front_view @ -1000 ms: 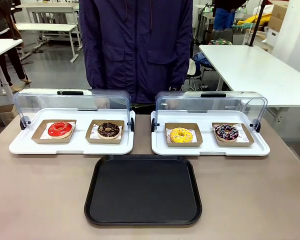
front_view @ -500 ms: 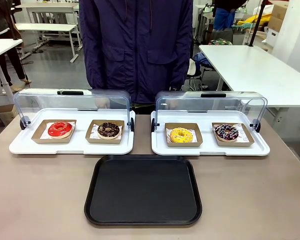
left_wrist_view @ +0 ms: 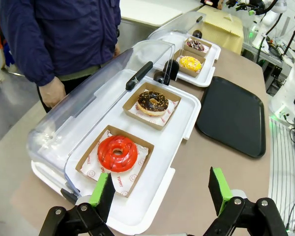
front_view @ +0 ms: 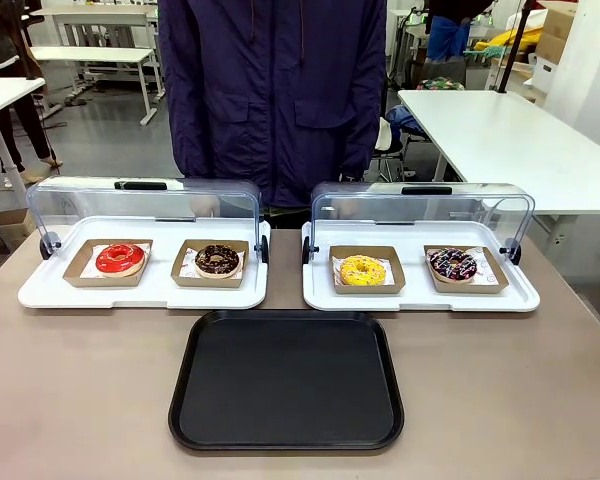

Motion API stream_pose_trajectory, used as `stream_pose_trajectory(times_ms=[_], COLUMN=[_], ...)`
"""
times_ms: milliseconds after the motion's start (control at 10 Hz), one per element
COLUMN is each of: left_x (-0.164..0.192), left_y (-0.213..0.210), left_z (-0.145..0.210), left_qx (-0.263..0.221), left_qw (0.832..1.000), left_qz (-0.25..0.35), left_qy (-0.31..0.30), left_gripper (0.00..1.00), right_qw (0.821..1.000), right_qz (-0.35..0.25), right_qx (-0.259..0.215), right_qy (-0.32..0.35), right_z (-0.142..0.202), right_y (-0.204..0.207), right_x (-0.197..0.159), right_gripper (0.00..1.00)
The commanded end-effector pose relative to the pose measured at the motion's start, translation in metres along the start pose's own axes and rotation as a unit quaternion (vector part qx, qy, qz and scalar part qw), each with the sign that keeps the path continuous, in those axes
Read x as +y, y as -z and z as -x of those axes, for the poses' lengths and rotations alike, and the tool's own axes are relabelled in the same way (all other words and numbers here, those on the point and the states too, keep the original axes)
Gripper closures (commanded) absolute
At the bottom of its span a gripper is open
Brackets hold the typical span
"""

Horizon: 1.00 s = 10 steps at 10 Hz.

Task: Move the third donut from the left to the tray.
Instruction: Pick up the Paper togo box containing the Donut indicated by the person and place it on the Handle tray.

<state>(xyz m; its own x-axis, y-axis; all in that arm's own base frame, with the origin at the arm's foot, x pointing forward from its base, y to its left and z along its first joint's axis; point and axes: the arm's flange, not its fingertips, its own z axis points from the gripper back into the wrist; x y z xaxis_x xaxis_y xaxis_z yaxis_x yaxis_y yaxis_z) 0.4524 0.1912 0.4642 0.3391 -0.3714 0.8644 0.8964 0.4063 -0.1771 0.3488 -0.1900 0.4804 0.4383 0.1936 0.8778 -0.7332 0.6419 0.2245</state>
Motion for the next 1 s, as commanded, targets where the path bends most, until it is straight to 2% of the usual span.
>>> stream_pose_trajectory(times_ms=[0, 900], left_x=[0.0001, 0.0001], left_y=[-0.0027, -0.0027], left_z=[-0.0012, -0.0012], left_qx=[-0.005, -0.005], left_qw=[1.000, 1.000], left_qz=[0.004, 0.004], left_qy=[0.005, 0.005], left_gripper=[0.00, 0.00], right_qw=[1.000, 1.000], right_qz=[-0.001, -0.001], right_qx=[-0.008, -0.008], right_qy=[-0.003, -0.003], right_z=[-0.0020, -0.0020], right_y=[0.0005, 0.0005], right_x=[-0.0007, -0.0007], right_gripper=[0.00, 0.00])
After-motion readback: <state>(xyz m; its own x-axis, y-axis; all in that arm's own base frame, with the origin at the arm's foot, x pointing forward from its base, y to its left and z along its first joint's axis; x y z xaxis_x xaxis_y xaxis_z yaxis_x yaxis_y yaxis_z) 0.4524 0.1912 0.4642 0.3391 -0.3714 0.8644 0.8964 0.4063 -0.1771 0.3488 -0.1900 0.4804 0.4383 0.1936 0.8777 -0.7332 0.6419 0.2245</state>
